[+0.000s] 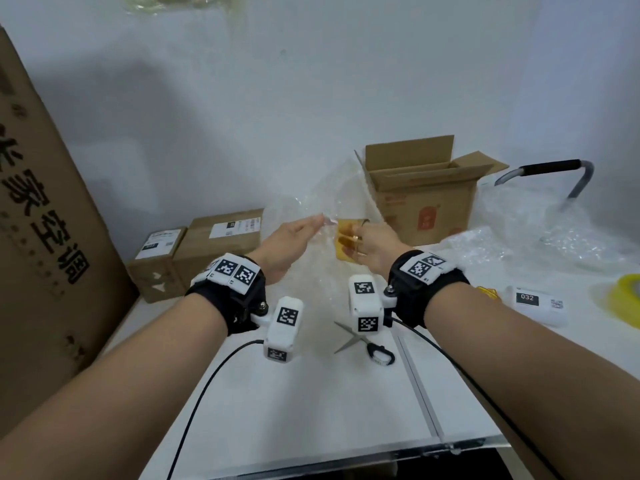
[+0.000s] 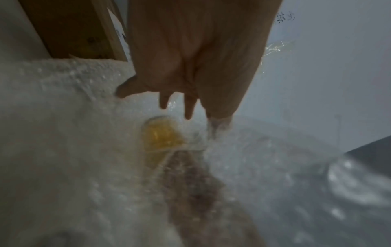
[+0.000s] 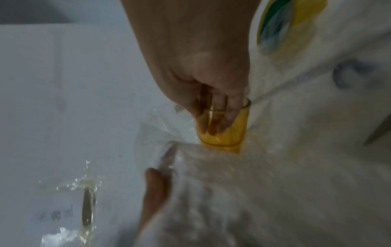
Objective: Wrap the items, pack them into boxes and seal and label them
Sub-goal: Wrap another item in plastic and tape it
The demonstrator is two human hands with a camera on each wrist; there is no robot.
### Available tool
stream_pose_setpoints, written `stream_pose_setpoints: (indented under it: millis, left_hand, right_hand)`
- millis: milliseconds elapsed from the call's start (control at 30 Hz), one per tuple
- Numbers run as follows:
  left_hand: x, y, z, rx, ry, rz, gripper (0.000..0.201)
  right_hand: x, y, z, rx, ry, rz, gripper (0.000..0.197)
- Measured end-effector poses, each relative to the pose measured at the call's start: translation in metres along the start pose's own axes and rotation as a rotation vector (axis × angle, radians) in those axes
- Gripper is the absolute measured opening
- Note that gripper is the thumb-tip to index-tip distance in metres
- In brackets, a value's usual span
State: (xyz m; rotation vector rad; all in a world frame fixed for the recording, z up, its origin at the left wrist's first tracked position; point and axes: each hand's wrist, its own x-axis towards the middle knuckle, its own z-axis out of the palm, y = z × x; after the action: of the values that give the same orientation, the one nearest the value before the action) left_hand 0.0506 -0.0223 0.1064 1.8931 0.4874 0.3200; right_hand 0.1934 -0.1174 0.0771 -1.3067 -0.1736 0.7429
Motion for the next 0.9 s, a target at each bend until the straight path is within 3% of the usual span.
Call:
stream_pose_setpoints:
  millis: [100, 200, 267, 333, 433, 500, 633, 700, 800, 867, 900]
  left_hand:
    - [0.0, -0.006, 0.007, 0.007, -0.007, 0.107, 0.04]
    - [-0.005, -0.017, 0.006, 0.138, -0.146, 0.012, 0.056]
    - [-0.008, -0.026, 0.003, 0.034, -0.201, -0.064, 0.071]
    - [-0.008, -0.036, -0.005, -0.033, -0.119, -0.072, 0.07]
    - [-0.006, -0.058, -0.024, 0.138, 0.168, -0.054, 0.037]
    - [-0.004, -0.077, -0.036, 0.259, 0.219, -0.086, 0.035]
    - [0.0, -0.093, -0.043, 0.383, 0.071, -0.17, 0.056]
    - [0.005, -0.087, -0.04, 0.465, 0.032, -0.054, 0.074]
    - [0.024, -0.067, -0.038, 0.704, 0.015, 0.242, 0.099]
    - [0.041, -0.055, -0.041, 0.884, -0.039, 0.382, 0.087]
    - [0.049, -0.052, -0.043, 0.96, -0.065, 0.401, 0.064]
  right_hand:
    - [-0.006, 0.012, 0.004, -0.246, -0.114, 0.051, 0.019]
    - [-0.007, 0.023, 0.001, -0.363, -0.12, 0.101, 0.019]
    - [-0.006, 0.032, -0.001, -0.391, -0.133, 0.147, 0.019]
    - [-0.006, 0.04, -0.004, -0.406, -0.125, 0.195, 0.028]
    - [-0.013, 0.047, -0.009, -0.46, -0.143, 0.217, 0.028]
    - [-0.018, 0.051, -0.007, -0.473, -0.167, 0.213, 0.024]
    - [-0.013, 0.054, -0.005, -0.449, -0.334, 0.209, 0.088]
    - [-0.017, 0.051, -0.002, -0.502, -0.402, 0.197, 0.101]
    - [-0.029, 0.048, 0.004, -0.562, -0.458, 0.167, 0.111]
    - [-0.034, 0.048, 0.003, -0.568, -0.505, 0.152, 0.111]
    - [-0.036, 0.048, 0.002, -0.565, -0.526, 0.143, 0.107]
